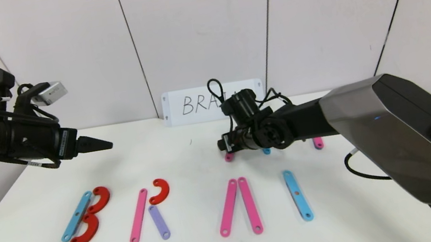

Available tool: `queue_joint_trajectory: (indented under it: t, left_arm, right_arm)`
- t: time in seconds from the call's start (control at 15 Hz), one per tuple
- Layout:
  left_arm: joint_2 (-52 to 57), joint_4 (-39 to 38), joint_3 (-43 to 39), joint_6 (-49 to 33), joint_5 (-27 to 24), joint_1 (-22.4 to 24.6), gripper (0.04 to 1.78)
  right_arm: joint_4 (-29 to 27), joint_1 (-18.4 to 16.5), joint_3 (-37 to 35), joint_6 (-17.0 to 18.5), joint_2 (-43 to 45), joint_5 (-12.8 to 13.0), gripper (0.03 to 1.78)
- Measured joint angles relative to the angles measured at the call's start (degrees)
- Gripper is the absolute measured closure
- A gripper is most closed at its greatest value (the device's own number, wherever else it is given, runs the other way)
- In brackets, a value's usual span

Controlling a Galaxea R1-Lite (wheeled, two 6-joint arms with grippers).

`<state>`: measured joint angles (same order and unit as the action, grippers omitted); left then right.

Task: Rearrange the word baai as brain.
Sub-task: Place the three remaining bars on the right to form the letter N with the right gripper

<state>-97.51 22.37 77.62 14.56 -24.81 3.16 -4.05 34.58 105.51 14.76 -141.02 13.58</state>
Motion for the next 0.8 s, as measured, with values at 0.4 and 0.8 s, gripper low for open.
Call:
queue_joint_trajectory:
  t: [0.4,0.8]
  left_arm:
    - [-0.3,0.0,0.0,0.0,0.0,0.0,0.08]
    - [-0.3,0.0,0.0,0.0,0.0,0.0,0.08]
  right_arm:
    - [0.1,0.0,0.6,0.7,-0.9,0.0,1.06]
    - [0.0,0.2,1.5,1.2,-1.4,0.0,1.51]
